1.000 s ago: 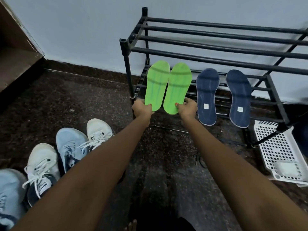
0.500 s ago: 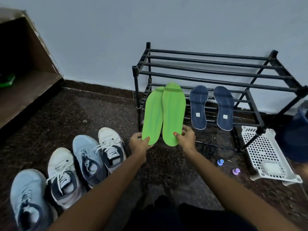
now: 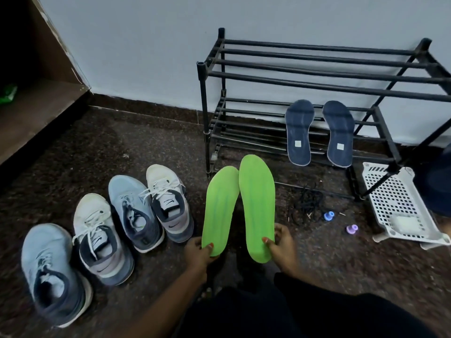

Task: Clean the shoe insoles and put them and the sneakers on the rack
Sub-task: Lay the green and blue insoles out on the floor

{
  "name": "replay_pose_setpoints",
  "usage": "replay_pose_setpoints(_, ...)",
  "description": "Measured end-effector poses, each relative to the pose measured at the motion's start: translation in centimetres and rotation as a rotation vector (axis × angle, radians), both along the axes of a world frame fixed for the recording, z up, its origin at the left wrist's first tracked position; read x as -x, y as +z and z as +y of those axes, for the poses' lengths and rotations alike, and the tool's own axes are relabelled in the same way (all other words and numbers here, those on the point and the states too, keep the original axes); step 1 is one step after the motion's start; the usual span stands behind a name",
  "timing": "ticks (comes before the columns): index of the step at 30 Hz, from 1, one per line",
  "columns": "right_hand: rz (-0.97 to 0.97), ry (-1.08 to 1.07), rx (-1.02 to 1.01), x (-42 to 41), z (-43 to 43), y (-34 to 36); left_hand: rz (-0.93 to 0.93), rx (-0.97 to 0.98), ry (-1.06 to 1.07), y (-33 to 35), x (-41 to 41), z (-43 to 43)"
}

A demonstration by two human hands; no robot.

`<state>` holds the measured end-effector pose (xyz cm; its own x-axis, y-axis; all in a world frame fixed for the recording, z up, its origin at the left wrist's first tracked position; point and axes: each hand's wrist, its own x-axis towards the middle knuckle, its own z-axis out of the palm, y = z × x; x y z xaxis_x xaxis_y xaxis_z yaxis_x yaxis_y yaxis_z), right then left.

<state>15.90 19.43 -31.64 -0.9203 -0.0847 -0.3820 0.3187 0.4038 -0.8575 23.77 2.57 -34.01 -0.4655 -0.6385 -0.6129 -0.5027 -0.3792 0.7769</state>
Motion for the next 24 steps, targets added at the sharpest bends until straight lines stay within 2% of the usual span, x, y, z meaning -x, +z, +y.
replay_pose_setpoints(4,-0.078,0.006,-0.087,-0.1,0.4,-4.8,-0.101,0.007,-0.006,-3.9,0.4,0.4)
replay_pose_setpoints(12,-0.194,-0.061,-0.123,0.5,1.2,-12.3,-0.237,0.066,-0.063,-9.7,1.0,0.8)
replay_pose_setpoints(16,-0.233,-0.048,-0.163,0.6,1.3,-12.4,-0.297,0.108,-0.124,-10.3,0.8,0.9)
replay_pose_setpoints(20,-0.222,0.043,-0.314,0.7,1.0,-11.6,-0.348,0.119,-0.153,-11.0,0.5,0.9)
replay_pose_setpoints(24,-0.298,0.131,-0.437,0.9,0.6,-11.2,-0.454,0.173,-0.262,-11.0,0.7,0.6)
